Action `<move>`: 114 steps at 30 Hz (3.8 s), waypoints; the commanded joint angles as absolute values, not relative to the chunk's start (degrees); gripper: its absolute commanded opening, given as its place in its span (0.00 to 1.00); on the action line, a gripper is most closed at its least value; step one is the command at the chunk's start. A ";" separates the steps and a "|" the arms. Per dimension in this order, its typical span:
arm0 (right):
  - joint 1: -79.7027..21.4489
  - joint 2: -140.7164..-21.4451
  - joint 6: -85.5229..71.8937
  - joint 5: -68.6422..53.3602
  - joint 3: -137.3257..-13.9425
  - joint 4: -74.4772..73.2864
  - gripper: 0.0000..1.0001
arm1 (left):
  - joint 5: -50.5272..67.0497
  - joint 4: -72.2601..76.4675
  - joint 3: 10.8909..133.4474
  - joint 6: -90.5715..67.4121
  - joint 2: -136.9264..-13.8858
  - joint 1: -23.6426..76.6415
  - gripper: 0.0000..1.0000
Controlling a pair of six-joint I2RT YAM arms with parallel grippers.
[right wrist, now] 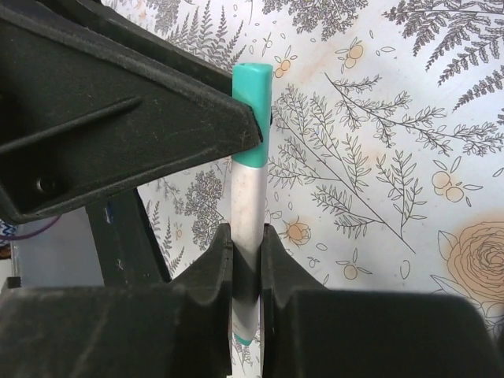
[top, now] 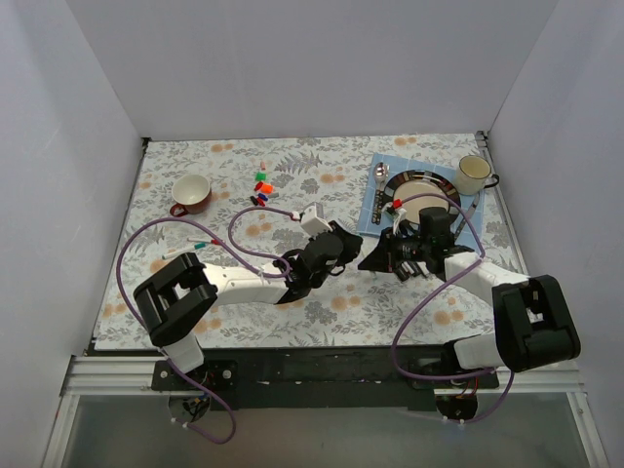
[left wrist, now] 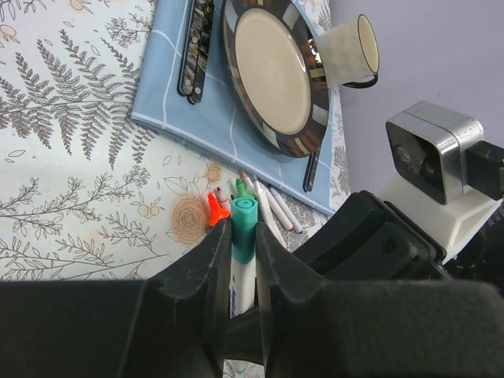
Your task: Open the pen caps
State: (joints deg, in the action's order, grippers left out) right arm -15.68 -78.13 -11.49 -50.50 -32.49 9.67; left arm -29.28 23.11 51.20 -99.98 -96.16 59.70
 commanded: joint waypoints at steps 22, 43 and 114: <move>-16.00 -78.66 -0.18 -56.07 -38.41 0.88 0.01 | -18.98 28.83 47.81 -98.88 -91.67 56.95 0.37; -16.08 -79.45 2.55 -56.34 -38.85 0.09 0.01 | -16.70 28.30 48.51 -99.84 -92.99 55.81 0.36; -11.87 -83.49 26.28 -16.96 -47.81 -19.69 0.12 | -0.09 -10.46 68.04 -67.16 -91.79 14.59 0.80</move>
